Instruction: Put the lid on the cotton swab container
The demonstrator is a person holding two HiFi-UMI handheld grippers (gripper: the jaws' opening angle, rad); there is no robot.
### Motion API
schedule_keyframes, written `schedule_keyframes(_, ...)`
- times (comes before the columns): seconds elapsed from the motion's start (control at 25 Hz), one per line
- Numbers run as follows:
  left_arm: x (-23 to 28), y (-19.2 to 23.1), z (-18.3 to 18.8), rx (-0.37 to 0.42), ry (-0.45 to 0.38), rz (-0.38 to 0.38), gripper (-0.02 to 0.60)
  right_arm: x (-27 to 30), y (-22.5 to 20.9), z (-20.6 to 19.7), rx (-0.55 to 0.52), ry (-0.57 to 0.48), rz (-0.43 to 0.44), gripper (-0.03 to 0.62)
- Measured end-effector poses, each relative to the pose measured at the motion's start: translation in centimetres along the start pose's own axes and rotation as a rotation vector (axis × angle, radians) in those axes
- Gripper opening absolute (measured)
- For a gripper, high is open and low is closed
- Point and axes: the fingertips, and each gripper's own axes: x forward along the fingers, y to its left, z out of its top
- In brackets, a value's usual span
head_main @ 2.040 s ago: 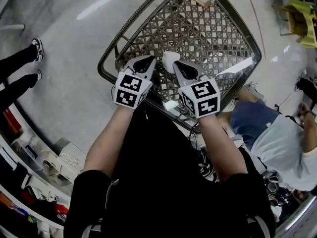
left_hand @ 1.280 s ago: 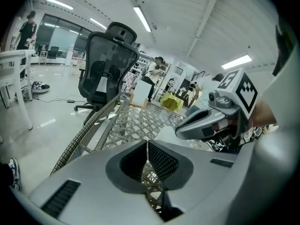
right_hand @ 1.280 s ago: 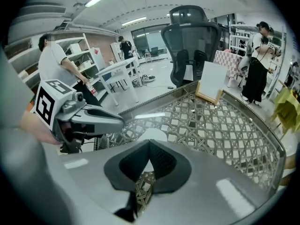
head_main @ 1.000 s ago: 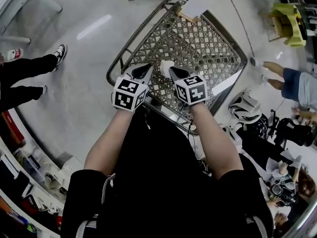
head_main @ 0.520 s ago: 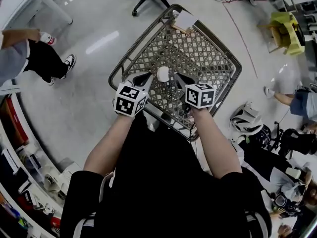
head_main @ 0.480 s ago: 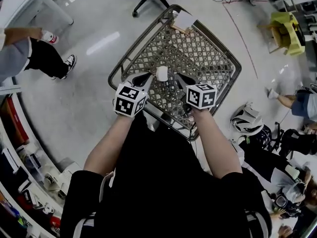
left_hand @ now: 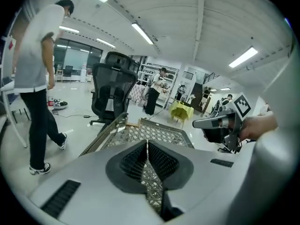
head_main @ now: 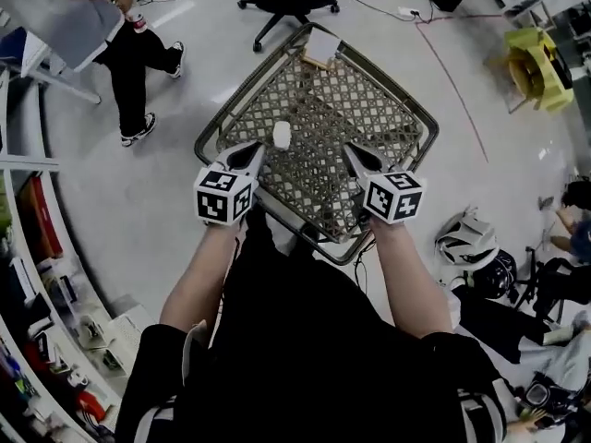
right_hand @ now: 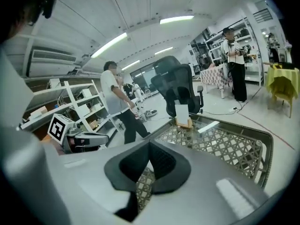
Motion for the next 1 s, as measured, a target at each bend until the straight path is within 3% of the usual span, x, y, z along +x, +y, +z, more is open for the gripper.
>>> schedule_keyframes(0.16, -1.6, -1.5, 1.3, 0.005, -0.039, 0.05, 0.015, -2.9, -0.7, 2.2, 0.051, -0.098, 0.043, 0.009)
schedule_keyframes(0.4, -4.5, -3.6, 3.7, 0.007, -0.104, 0.106, 0.015, -6.7, 0.0, 5.3, -0.019, -0.168, 0.092, 0.009)
schedule_keyframes(0.76, -8.2, -5.6, 7.2, 0.049, -0.176, 0.09, 0.015, -11.0, 0.9, 9.1, -0.087, -0.263, 0.088, 0.009)
schedule_keyframes(1.0, -10.5, -4.5, 9.7, 0.145, -0.188, 0.091, 0.015, -11.8, 2.9, 11.2, -0.105, -0.319, 0.093, 0.009)
